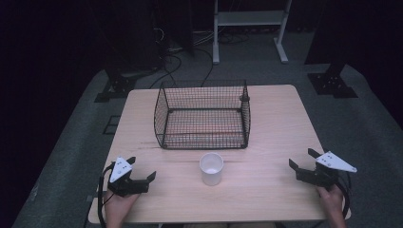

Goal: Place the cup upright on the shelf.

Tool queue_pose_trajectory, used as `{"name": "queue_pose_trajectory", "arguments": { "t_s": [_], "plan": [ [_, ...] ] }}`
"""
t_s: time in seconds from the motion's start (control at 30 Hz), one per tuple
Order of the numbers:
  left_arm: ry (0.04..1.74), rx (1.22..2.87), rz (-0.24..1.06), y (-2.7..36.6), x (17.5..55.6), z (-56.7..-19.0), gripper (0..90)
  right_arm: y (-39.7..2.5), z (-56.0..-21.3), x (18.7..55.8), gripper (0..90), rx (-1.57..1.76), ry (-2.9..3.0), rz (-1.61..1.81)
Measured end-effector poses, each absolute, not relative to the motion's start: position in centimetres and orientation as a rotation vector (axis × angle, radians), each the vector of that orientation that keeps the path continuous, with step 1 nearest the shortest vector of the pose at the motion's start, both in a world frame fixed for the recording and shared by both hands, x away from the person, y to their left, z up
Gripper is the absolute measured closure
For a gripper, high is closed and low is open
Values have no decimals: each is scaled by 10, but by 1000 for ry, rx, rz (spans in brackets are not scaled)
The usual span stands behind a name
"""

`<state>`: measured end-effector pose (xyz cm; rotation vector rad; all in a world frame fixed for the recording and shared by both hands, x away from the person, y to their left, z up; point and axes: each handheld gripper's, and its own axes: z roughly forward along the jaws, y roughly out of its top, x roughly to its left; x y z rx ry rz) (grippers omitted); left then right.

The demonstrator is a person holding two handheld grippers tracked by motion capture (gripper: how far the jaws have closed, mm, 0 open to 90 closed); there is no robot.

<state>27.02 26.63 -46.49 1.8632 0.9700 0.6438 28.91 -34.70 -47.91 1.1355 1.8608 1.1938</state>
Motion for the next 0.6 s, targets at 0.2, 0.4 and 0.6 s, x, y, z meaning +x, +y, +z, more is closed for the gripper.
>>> {"name": "queue_pose_trajectory", "arguments": {
  "t_s": [0.2, 0.4, 0.6],
  "plan": [
    [962, 1883, 650, 263, 271, -466, 35, -348, -479, 289, 131, 1141, 1857, 1197],
    [945, 1892, 639, 260, 270, -466, 35, -348, -479, 289, 131, 1141, 1858, 1194],
    [928, 1896, 638, 257, 269, -465, 35, -348, -479, 289, 131, 1146, 1855, 1189]
  ]
}}
